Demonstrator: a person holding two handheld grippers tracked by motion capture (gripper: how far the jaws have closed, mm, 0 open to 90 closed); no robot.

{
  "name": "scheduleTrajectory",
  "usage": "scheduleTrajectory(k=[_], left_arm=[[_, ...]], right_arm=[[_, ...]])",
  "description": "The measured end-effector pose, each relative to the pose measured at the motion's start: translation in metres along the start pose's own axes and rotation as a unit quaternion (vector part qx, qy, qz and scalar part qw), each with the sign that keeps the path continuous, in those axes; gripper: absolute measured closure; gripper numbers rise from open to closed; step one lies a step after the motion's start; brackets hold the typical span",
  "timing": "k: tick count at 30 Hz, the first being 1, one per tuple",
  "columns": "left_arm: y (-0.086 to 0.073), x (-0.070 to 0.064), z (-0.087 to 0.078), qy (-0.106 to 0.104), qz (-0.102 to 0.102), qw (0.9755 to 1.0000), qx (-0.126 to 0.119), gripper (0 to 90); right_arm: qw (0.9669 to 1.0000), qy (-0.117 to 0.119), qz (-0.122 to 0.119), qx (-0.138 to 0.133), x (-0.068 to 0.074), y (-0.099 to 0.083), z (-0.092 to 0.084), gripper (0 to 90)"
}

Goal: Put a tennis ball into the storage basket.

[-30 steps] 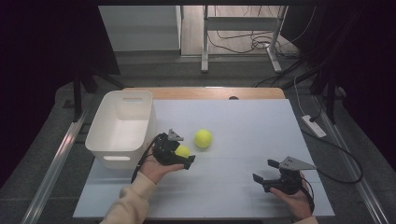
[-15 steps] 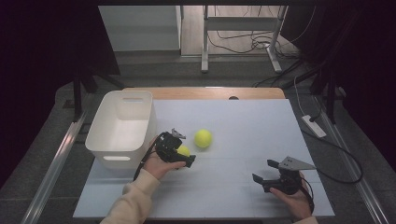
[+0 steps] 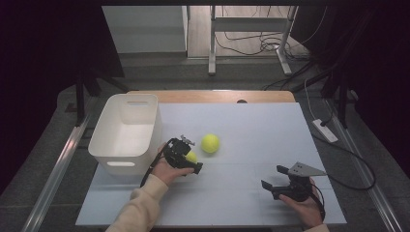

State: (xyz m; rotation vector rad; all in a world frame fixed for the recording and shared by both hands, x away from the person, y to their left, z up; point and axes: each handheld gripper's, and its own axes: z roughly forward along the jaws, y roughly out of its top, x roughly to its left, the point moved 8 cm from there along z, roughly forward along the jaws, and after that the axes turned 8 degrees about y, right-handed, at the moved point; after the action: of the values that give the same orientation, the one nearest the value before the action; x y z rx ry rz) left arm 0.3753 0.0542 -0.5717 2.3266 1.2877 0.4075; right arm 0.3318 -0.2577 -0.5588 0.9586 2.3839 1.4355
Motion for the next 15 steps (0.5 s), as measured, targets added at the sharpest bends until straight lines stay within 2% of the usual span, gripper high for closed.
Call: scheduleTrajectory(k=[5,8,11,15], left_arm=[[-0.0046,0.0005,0.0047,-0.004,-0.003,0.9999,0.009,5.0],[-0.0065,0.0001,0.0056,-0.006,-0.003,0.9999,0.008,12.8],[-0.0062,0.0036,0.0051,0.007,-0.006,1.0,-0.002,24.3],[-0.0066,0.0047,0.0048,0.003,-0.005,1.0,-0.003,26.1]], right_arm=[[1.0,0.001,0.001,0.0,0.0005,-0.0001,-0.0003,10.8],[1.0,0.0,0.0,-0.002,0.0003,0.0005,-0.0004,10.8],[1.0,0.0,0.0,-0.002,0.0,0.0005,-0.0003,10.8],[1.0,-0.001,-0.002,-0.003,0.0,0.0008,-0.0006,10.9]])
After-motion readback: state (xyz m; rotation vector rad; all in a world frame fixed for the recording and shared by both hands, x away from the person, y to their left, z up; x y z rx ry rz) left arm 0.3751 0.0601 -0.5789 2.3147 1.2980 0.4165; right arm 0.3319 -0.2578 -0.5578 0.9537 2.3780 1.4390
